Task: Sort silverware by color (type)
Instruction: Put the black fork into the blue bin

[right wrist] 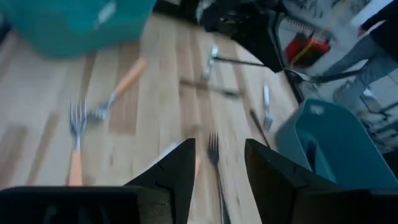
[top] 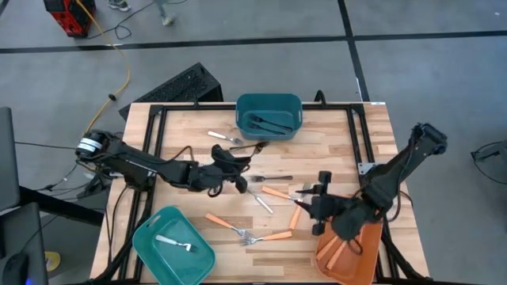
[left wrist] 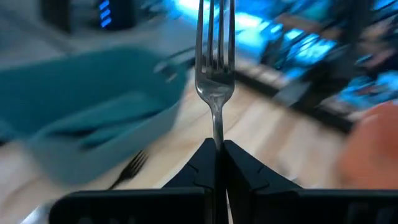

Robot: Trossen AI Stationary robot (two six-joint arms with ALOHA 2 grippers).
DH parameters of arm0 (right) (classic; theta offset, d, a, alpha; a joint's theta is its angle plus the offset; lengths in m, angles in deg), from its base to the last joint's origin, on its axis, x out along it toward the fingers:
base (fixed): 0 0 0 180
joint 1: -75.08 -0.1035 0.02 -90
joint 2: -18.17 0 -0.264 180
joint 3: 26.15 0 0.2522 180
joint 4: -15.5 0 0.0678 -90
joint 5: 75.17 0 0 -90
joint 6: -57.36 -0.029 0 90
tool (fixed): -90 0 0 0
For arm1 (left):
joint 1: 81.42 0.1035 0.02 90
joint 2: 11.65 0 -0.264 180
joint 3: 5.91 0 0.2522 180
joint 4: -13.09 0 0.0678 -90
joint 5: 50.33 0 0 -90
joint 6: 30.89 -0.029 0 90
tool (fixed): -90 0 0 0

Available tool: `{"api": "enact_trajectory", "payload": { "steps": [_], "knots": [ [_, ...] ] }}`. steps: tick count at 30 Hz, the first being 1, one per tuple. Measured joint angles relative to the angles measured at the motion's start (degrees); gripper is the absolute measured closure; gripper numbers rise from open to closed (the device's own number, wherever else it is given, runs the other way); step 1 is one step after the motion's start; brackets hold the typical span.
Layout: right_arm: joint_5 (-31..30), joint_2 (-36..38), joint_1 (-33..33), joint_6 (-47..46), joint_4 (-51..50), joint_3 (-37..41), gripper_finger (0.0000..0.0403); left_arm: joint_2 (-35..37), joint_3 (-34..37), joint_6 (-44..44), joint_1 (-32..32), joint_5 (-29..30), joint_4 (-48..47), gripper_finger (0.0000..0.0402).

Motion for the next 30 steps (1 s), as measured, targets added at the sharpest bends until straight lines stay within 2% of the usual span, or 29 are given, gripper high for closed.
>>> {"api": "enact_trajectory", "payload": {
  "steps": [7, 11, 15, 19, 22, 30],
  "knots": [
    [1.8, 7.9, 5.5, 13.4, 30.0, 14.7, 0.0238, 2.7, 8.3, -13.4, 0.0, -12.3, 27.9, 0.0401],
    [8.0, 9.0, 10.0, 18.4, 41.6, 18.6, 0.0222, 2.7, 13.3, -18.7, 0.0, -18.8, 40.8, 0.0401],
    [13.8, 7.8, 15.7, 23.5, 51.0, 19.9, 0.0183, 2.7, 17.7, -19.7, 1.1, -22.1, 49.8, 0.0401],
    [22.2, 4.2, 22.1, 25.5, 59.1, 20.0, 0.0138, 2.6, 20.0, -20.2, 2.6, -27.5, 55.6, 0.0401],
    [29.7, 0.5, 26.6, 25.7, 65.9, 20.0, 0.0117, 2.6, 20.3, -22.2, 2.9, -28.8, 56.0, 0.0401],
    [39.9, -6.6, 33.4, 26.8, 82.5, 20.0, 0.0108, 2.6, 20.3, -25.1, 3.0, -29.8, 56.2, 0.0401]
  ]
}}
